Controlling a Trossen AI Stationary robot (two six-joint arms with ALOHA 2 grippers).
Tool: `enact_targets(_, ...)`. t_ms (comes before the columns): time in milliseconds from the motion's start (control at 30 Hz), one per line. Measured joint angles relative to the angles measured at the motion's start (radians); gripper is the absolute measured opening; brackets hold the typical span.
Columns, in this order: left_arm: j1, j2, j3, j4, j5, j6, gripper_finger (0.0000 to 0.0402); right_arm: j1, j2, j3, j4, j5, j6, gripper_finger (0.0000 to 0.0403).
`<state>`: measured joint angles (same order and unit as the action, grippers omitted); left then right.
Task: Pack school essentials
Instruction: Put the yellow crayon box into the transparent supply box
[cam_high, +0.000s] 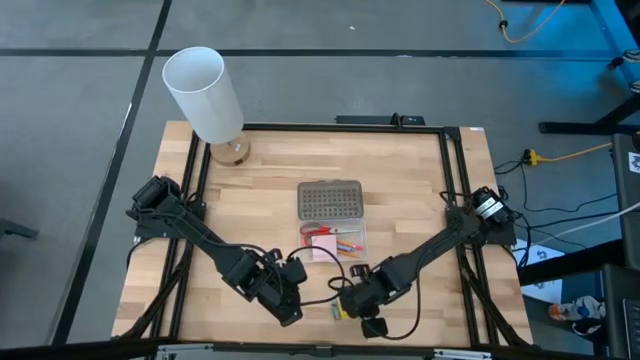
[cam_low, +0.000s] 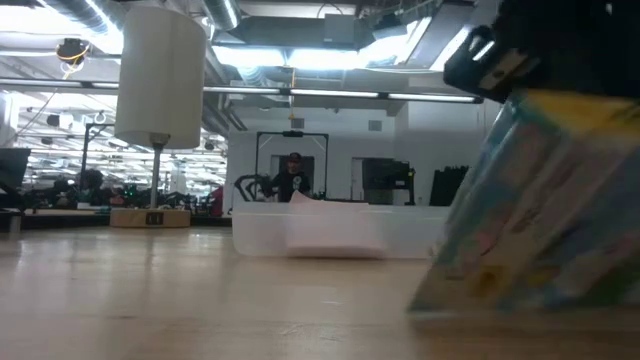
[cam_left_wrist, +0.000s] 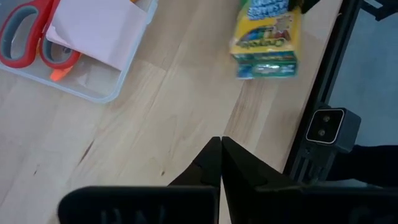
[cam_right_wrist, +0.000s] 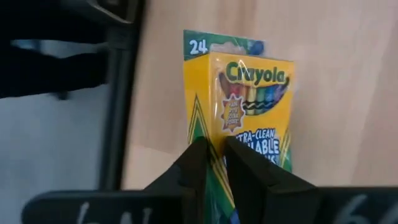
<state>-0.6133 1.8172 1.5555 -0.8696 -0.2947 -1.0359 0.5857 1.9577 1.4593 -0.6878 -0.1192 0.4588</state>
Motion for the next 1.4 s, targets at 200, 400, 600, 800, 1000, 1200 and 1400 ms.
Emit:
enact_targets(200, -0.005, 0.0, 0.0, 0.0, 0.001, -0.003, 0.0006, -0.046, -0.002, 0.03, -0.003, -0.157, -0.04, 0.0056)
enact_targets(400, -0.009, 0.0, 0.0, 0.0, 0.001, -0.008, 0.0001, -0.068, -0.004, 0.03, -0.018, -0.171, -0.044, 0.0056)
enact_targets(600, -0.009, 0.0, 0.0, -0.004, 0.001, -0.032, 0.0007, -0.055, -0.068, 0.03, -0.095, -0.155, 0.015, 0.0056)
enact_targets(800, -0.004, -0.013, 0.0, -0.009, 0.001, -0.031, 0.0002, 0.032, -0.185, -0.004, -0.146, -0.047, 0.085, 0.0056)
enact_targets(1000, 0.019, -0.072, 0.002, 0.065, -0.055, 0.016, 0.0005, 0.11, -0.288, -0.132, -0.018, -0.018, 0.222, 0.0056)
enact_targets(1200, 0.006, 0.014, 0.001, 0.338, 0.005, 0.303, 0.0001, 0.198, -0.426, -0.435, 0.458, 0.03, 0.473, 0.0056)
enact_targets(1400, 0.018, 0.089, 0.001, 0.339, 0.046, 0.43, 0.0003, 0.277, -0.47, -0.718, 0.83, 0.304, 0.71, 0.0056)
